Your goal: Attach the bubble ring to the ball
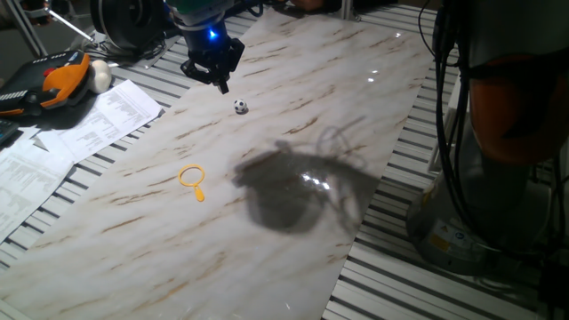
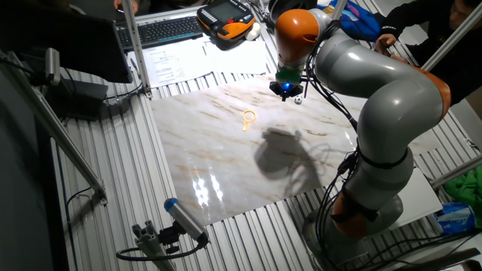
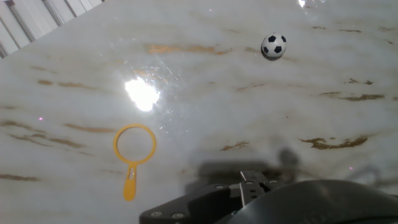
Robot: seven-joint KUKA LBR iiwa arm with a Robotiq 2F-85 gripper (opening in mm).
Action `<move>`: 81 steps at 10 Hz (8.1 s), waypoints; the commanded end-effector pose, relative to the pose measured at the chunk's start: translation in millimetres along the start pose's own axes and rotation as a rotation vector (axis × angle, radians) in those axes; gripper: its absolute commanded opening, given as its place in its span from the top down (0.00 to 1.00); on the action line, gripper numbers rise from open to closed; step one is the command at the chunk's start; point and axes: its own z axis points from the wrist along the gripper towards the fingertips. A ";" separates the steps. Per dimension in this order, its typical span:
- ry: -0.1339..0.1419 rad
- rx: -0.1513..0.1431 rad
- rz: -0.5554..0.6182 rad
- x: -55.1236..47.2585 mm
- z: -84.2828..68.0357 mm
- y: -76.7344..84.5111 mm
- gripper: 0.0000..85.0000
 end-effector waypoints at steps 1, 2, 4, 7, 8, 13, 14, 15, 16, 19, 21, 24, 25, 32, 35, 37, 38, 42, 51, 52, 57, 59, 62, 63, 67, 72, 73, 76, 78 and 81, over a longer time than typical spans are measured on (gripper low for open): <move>0.001 0.001 0.003 0.0 0.0 0.0 1.00; 0.001 0.001 0.006 0.0 0.0 0.0 1.00; 0.007 -0.003 0.009 0.0 0.0 0.0 1.00; 0.006 -0.004 0.009 0.0 0.0 0.0 1.00; 0.007 -0.005 0.009 0.0 0.0 0.0 1.00; 0.008 -0.010 0.009 0.0 0.0 0.0 1.00; 0.008 -0.010 0.009 0.0 0.0 0.0 1.00; 0.006 -0.011 0.009 0.0 0.0 0.0 1.00; 0.007 -0.012 0.010 0.0 0.0 0.0 1.00; 0.010 -0.017 0.010 0.0 0.0 0.0 1.00; 0.010 -0.017 0.010 0.0 0.0 0.0 1.00; 0.011 -0.018 0.012 0.0 0.0 0.0 1.00; 0.012 -0.020 0.012 0.0 0.0 0.0 1.00; 0.037 -0.019 0.013 0.0 0.0 0.0 1.00; 0.026 -0.011 -0.009 0.0 0.0 0.0 1.00; 0.035 -0.003 -0.032 0.0 0.0 0.0 1.00; 0.048 0.005 -0.035 0.0 0.0 0.0 1.00; 0.069 0.069 -0.086 0.0 0.0 0.0 1.00; 0.093 0.106 -0.094 0.0 0.0 0.0 1.00; 0.088 0.095 -0.095 0.0 0.0 0.0 1.00; 0.100 0.086 -0.101 0.0 0.0 0.0 1.00; 0.101 0.084 -0.099 0.0 0.0 0.0 1.00; 0.104 0.084 -0.098 0.0 0.0 0.0 1.00; 0.107 0.080 -0.095 0.0 0.0 0.0 1.00; 0.107 0.075 -0.096 0.0 0.0 0.0 1.00; 0.101 0.078 -0.103 0.0 0.0 0.0 1.00; 0.099 0.079 -0.104 0.0 0.0 0.0 1.00; 0.106 0.078 -0.106 0.0 0.0 0.0 1.00; 0.109 0.079 -0.108 0.0 0.0 0.0 1.00; 0.115 0.074 -0.108 0.0 0.0 0.0 1.00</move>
